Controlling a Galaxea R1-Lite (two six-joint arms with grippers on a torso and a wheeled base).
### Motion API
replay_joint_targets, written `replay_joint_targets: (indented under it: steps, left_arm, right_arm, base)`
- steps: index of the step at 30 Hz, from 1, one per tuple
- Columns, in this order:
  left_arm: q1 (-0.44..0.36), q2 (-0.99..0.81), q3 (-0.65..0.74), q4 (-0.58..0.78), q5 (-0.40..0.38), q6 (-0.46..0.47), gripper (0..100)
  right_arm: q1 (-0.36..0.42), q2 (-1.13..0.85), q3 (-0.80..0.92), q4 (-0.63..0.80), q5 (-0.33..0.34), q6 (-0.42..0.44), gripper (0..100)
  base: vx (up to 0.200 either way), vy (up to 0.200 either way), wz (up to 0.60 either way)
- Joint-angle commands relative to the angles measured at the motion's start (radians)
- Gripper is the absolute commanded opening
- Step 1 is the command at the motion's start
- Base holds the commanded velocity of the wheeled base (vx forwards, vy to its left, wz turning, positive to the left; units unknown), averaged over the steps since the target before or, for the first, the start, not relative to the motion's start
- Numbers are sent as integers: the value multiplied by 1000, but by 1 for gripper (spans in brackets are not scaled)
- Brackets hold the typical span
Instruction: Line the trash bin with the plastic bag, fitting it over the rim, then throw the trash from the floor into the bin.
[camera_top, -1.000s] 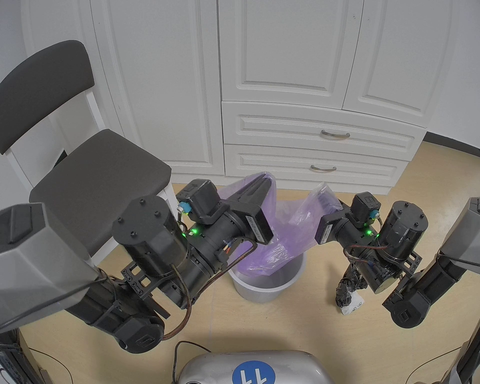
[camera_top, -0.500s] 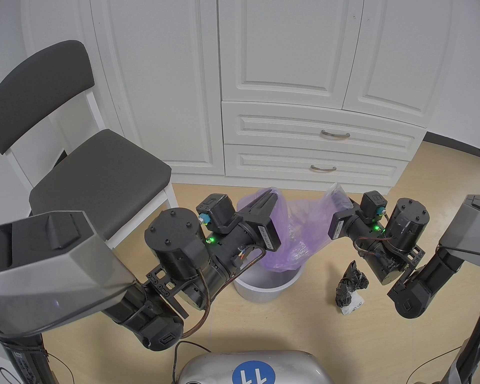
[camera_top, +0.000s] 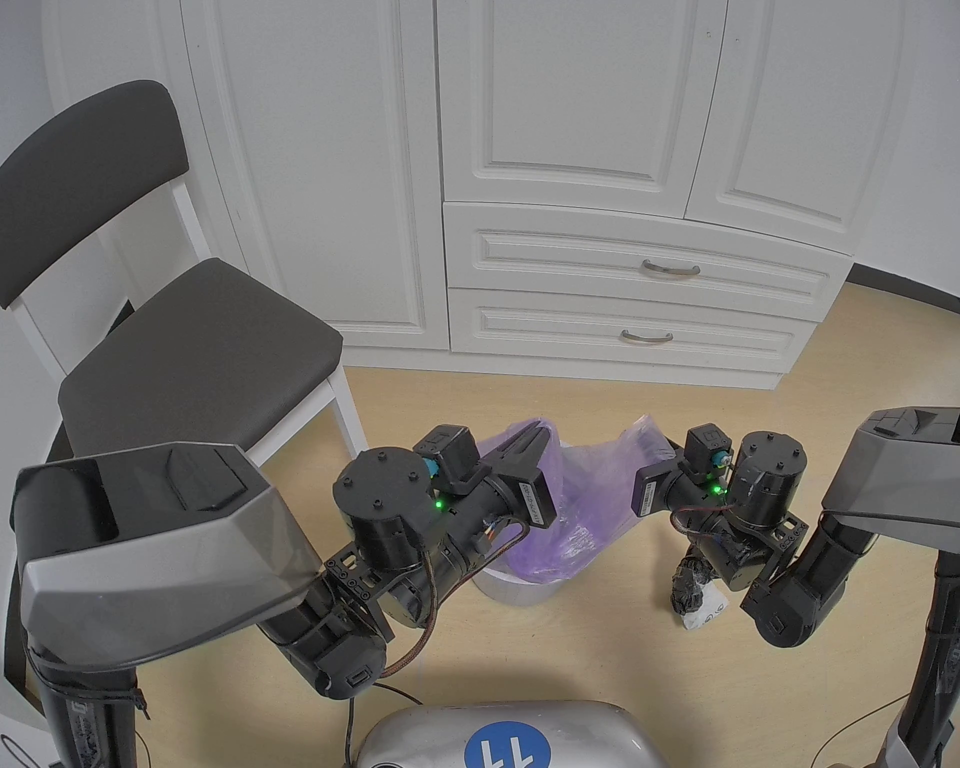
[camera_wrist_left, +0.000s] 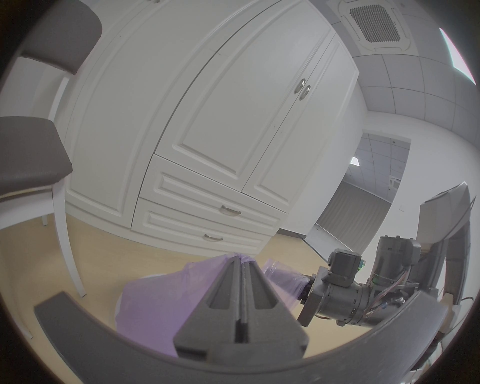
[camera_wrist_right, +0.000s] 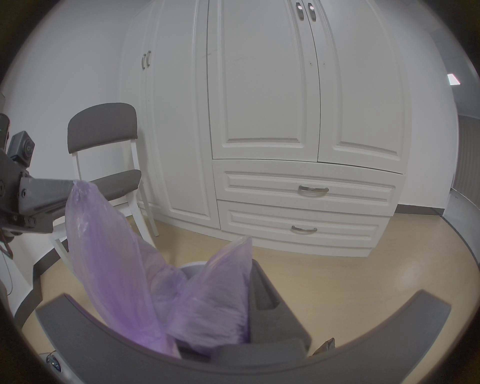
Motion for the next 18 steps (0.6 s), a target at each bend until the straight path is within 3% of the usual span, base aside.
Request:
replay_joint_targets:
  steps: [1, 11, 18]
  left_arm:
    - [2, 43, -9, -1, -1, -1, 0]
    - [11, 108, -52, -1, 2, -4, 0]
    - [24, 201, -165, 1, 16, -39, 0]
  right_arm:
    - [-3, 18, 3, -18, 0, 0, 0]
    - [-5, 80, -11, -18, 22, 2, 0]
    - [-6, 136, -58, -18, 22, 28, 0]
  base:
    - [0, 0, 0]
    - [0, 0, 0]
    - [0, 0, 0]
